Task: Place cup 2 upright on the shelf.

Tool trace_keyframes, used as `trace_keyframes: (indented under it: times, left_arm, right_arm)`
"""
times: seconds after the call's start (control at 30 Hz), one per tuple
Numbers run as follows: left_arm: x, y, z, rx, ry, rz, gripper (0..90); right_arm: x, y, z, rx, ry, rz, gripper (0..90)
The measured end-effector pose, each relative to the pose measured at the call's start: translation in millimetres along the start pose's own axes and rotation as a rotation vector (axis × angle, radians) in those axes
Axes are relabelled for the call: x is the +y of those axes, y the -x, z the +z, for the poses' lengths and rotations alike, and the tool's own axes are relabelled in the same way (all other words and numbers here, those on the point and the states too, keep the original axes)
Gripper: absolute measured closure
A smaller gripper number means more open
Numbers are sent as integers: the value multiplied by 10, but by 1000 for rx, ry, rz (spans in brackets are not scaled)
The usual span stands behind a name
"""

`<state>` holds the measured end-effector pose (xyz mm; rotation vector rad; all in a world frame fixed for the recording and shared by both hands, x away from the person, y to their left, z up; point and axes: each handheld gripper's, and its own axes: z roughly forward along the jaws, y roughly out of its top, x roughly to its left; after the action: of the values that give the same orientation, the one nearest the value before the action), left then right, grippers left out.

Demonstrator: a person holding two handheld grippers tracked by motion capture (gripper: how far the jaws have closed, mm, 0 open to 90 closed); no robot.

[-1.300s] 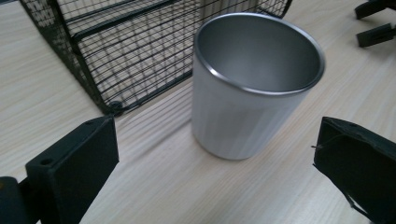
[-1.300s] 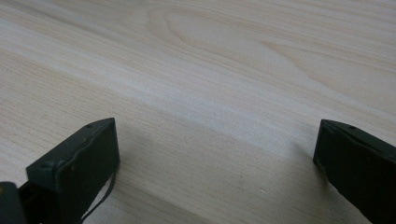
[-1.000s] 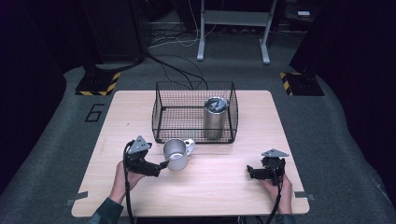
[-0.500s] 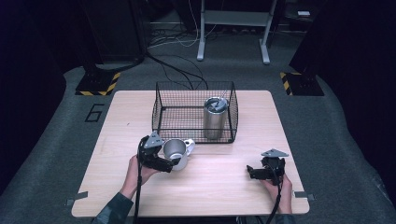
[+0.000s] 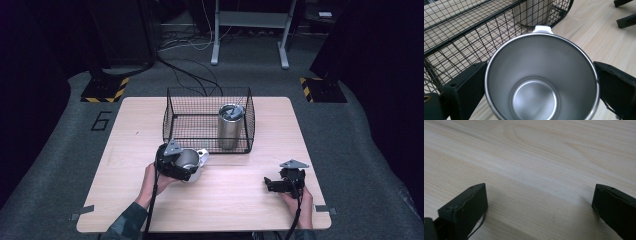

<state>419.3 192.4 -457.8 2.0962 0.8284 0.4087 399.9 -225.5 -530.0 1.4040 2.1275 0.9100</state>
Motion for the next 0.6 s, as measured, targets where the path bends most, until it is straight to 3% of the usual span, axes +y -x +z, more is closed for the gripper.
trace_keyframes:
  times: [0.2, 0.6]
  left_arm:
    - [5, 29, 52, 18, -26, 6, 51]
    - [-37, 52, 59, 35, 17, -5, 59]
  right_arm:
    - [0, 0, -1, 0, 0, -1, 0]
    - [-4, -11, -7, -3, -4, 14, 0]
